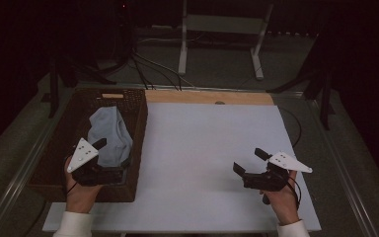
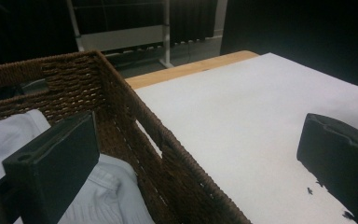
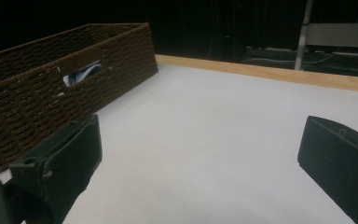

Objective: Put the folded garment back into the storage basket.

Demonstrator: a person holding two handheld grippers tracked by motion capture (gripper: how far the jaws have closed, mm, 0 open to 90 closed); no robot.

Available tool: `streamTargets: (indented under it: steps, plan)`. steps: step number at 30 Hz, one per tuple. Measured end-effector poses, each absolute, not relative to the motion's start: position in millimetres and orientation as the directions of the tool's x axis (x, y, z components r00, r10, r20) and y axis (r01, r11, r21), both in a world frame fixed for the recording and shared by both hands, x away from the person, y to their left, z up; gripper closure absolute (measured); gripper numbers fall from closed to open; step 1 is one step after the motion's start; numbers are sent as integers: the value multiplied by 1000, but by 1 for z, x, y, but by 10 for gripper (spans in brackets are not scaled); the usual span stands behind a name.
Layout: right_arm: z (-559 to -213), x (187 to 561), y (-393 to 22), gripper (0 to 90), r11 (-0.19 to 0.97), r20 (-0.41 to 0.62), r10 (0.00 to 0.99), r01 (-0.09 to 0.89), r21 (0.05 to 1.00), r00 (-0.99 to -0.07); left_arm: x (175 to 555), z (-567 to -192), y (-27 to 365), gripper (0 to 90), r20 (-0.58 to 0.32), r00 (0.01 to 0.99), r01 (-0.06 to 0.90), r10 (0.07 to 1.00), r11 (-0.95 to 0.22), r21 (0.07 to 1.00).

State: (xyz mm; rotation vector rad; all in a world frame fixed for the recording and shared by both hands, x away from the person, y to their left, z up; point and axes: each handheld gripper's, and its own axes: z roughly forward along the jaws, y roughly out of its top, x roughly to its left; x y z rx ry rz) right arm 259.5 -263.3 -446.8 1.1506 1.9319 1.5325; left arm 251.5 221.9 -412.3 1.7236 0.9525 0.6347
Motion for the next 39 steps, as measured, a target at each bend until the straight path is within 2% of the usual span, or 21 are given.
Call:
streamTargets:
  steps: [17, 39]
  plan:
    - [-454, 249, -290, 0, 20, 177, 831, 346, 938, -527, 248, -414, 225, 0, -27, 540, 290, 841, -156, 944]
    - [-456, 248, -294, 0, 22, 169, 840, 344, 939, -516, 248, -416, 225, 0, -20, 539, 293, 842, -164, 942]
